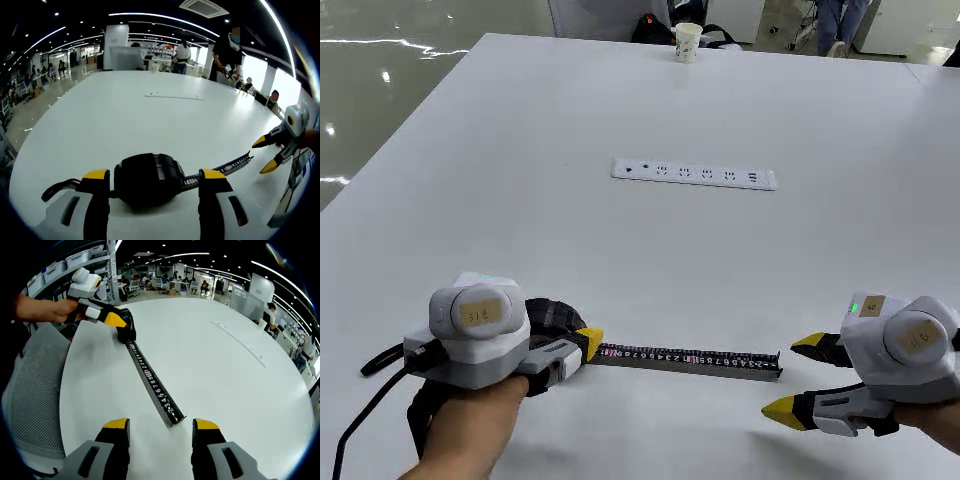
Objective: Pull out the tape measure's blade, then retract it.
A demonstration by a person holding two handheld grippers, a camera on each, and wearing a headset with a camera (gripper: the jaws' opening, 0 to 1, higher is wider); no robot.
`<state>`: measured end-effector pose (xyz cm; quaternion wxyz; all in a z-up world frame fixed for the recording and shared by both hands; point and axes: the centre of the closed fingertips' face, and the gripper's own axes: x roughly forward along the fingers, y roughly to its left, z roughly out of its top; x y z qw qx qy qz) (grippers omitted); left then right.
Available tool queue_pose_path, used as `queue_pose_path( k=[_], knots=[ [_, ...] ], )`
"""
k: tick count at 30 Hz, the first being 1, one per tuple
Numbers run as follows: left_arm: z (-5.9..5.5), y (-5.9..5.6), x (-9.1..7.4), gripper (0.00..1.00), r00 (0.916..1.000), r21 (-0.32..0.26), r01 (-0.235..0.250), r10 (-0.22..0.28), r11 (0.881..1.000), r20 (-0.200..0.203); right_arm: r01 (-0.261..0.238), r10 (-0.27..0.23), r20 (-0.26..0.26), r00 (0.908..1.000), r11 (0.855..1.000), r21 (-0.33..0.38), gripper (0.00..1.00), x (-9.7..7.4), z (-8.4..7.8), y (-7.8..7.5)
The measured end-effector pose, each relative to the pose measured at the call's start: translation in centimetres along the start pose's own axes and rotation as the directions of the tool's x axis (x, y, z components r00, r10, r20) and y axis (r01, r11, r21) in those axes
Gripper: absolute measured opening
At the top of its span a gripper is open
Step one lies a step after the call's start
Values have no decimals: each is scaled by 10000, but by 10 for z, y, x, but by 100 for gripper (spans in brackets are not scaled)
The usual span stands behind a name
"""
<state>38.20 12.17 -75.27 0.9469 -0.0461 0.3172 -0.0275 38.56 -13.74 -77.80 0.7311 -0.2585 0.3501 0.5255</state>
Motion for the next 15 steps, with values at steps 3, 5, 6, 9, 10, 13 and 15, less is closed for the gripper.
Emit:
queue_pose_path(
  k=[3, 5, 6, 9, 10, 13, 15],
  knots=[
    [-1, 1, 2, 66, 10000, -120, -45, 44, 9999, -50, -200, 199, -46, 9998, 9995, -233, 44, 3, 0, -3],
    [-1, 1, 3, 65, 9999, -141, -85, 84, 9999, -92, -279, 275, -114, 9996, 9990, -357, 42, 5, 0, -5],
    [-1, 2, 3, 64, 9999, -142, -105, 104, 9998, -118, -353, 346, -147, 9993, 9984, -442, 41, 6, 1, -5],
    [-2, 3, 6, 62, 9997, -209, -185, 181, 9996, -184, -515, 499, -237, 9985, 9960, -732, 39, 8, 1, -8],
    [-2, 4, 7, 62, 9996, -226, -200, 196, 9995, -203, -560, 543, -245, 9982, 9954, -776, 38, 9, 1, -9],
    [-3, 4, 8, 61, 9994, -267, -240, 233, 9994, -256, -683, 653, -317, 9974, 9923, -1038, 34, 11, 1, -10],
    [-3, 5, 10, 60, 9993, -303, -261, 252, 9992, -281, -790, 746, -394, 9964, 9889, -1259, 31, 12, 0, -11]
  ],
)
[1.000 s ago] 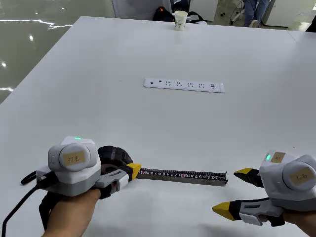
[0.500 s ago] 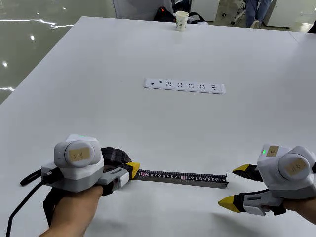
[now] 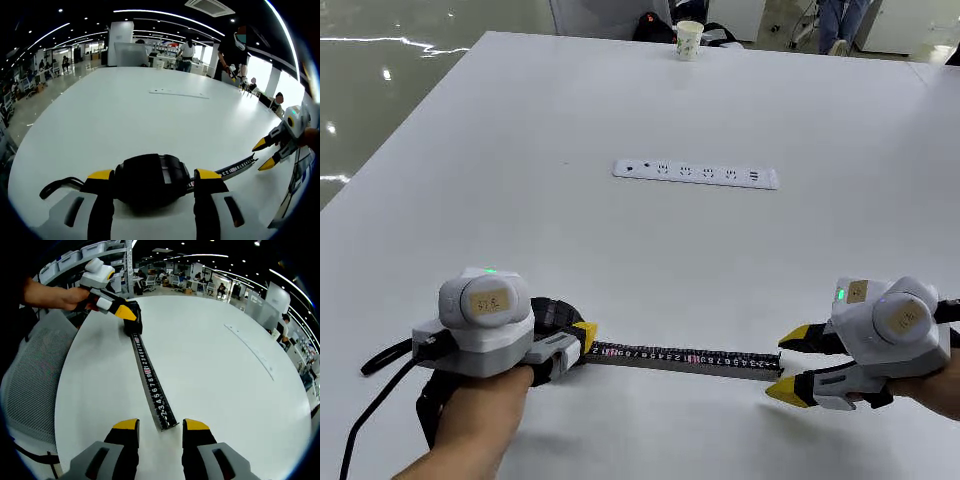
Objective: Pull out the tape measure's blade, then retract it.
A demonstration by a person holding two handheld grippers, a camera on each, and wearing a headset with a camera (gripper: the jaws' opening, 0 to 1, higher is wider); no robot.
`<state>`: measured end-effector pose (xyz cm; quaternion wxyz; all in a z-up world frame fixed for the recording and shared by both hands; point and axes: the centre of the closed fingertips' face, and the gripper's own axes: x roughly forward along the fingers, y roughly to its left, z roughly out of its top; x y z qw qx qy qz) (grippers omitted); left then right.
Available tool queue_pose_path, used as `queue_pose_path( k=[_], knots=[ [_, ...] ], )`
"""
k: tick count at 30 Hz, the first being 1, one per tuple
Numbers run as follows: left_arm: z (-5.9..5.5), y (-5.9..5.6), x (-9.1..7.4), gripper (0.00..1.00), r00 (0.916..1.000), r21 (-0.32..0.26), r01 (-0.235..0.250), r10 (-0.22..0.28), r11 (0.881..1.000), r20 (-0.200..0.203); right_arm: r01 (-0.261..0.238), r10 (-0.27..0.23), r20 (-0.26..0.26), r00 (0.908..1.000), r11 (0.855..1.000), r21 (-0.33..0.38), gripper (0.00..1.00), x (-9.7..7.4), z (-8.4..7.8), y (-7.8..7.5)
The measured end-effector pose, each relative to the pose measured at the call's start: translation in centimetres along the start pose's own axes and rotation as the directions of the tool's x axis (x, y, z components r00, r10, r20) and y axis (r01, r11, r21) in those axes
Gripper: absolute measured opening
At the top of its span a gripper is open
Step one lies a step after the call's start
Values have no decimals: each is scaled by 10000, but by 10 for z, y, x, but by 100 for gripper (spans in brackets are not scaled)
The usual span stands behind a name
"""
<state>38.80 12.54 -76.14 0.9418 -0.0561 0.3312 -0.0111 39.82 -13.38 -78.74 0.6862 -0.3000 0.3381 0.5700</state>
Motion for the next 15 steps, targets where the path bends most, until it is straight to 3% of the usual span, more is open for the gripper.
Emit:
queue_pose_path(
  k=[15],
  knots=[
    [-2, 1, 5, 60, 9999, -84, -105, 103, 9999, -131, -453, 439, -253, 9987, 9973, -574, 19, 10, -10, -6]
  ],
)
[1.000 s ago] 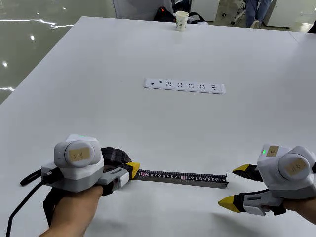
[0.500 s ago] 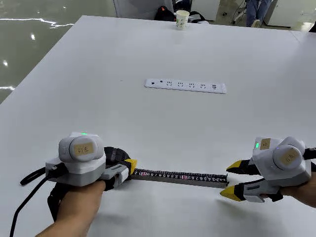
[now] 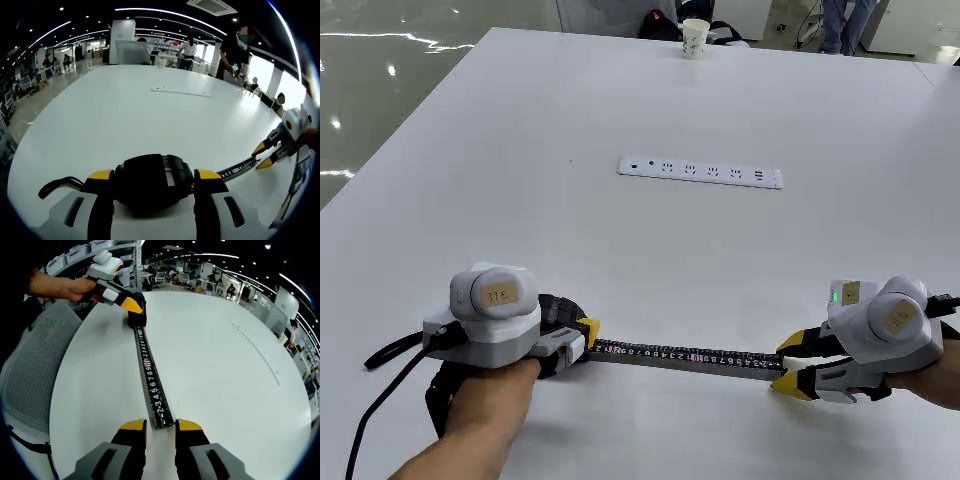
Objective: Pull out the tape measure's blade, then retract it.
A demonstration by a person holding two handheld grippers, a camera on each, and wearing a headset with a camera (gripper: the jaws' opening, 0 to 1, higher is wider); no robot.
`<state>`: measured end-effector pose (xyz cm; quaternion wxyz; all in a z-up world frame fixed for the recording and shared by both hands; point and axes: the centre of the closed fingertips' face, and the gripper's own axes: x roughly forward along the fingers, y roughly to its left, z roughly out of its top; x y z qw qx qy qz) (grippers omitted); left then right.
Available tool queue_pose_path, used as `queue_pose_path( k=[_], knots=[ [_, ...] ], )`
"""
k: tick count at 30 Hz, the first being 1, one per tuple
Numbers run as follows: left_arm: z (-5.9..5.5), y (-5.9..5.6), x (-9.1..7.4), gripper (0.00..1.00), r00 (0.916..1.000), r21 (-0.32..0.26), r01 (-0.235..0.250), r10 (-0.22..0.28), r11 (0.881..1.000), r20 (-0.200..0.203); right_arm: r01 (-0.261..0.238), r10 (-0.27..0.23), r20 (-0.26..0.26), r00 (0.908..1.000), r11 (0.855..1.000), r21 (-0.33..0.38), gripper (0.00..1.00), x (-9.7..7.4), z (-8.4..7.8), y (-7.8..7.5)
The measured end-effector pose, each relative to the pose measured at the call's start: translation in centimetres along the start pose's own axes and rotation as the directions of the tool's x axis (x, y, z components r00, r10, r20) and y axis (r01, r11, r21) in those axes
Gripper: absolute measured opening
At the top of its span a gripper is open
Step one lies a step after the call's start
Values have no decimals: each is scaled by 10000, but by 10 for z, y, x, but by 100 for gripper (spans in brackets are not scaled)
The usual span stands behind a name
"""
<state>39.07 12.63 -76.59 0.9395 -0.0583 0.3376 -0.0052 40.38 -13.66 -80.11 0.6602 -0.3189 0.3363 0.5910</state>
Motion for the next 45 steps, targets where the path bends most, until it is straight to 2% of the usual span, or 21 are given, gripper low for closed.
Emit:
queue_pose_path(
  k=[8, 22, 45],
  knots=[
    [0, 0, 1, 61, 10000, -7, -9, 9, 10000, -34, -5, 5, 112, 9999, 10000, -13, 13, 2, -1, -4],
    [-2, 1, 4, 62, 9999, 12, -93, 93, 10000, -125, -48, 42, 403, 9992, 9999, 160, 11, 3, -1, -4],
    [-6, 2, 10, 65, 9982, 7, -489, 489, 9988, -339, -96, 89, 321, 9994, 9998, 200, 10, 3, -1, -4]
  ],
)
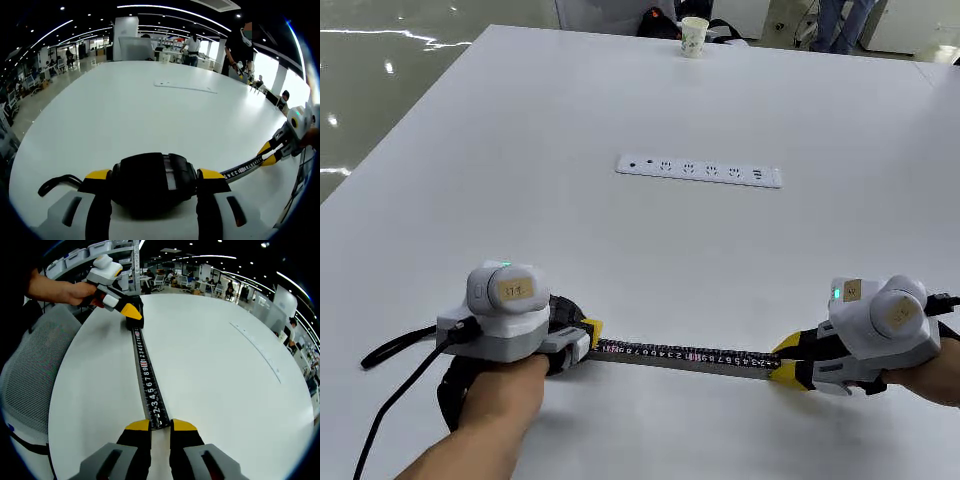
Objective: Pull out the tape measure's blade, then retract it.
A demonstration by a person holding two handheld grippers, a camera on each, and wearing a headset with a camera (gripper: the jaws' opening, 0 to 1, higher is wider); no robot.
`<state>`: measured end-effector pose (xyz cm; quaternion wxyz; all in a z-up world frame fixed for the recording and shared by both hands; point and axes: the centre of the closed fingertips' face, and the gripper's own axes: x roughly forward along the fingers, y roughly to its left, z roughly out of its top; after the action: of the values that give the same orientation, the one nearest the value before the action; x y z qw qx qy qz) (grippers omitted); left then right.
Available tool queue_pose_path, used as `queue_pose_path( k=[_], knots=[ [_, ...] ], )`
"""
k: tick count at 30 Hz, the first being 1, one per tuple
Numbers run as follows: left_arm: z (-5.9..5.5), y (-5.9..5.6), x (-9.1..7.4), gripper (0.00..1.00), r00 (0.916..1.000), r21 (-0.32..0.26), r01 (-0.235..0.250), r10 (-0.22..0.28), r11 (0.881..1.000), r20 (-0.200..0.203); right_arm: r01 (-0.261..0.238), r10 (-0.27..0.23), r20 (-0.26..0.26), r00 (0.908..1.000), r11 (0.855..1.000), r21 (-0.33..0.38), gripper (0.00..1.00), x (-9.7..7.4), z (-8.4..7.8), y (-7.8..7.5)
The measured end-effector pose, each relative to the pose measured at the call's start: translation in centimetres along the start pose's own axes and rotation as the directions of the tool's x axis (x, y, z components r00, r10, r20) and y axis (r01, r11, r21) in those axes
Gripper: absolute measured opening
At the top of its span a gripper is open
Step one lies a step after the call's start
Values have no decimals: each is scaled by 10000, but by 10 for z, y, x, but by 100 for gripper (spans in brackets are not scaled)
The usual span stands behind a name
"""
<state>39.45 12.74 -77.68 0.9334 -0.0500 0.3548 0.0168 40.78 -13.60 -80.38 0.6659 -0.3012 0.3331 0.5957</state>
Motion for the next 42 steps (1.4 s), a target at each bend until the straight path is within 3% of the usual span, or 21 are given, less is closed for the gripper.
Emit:
queue_pose_path(
  k=[18, 23, 42],
  knots=[
    [-2, 1, -1, 62, 9996, 79, -11, 13, 10000, -277, -51, 49, -132, 9999, 9998, -176, 9, 0, 0, 2],
    [-1, 1, -2, 60, 9999, 225, -142, 143, 9996, -14, -63, 61, -141, 9999, 9999, -138, 8, 0, -1, 1],
    [-1, 0, -1, 59, 9999, 365, 21, -17, 9993, -101, -124, 123, -188, 9997, 9999, -18, 9, -1, -1, 1]
  ],
)
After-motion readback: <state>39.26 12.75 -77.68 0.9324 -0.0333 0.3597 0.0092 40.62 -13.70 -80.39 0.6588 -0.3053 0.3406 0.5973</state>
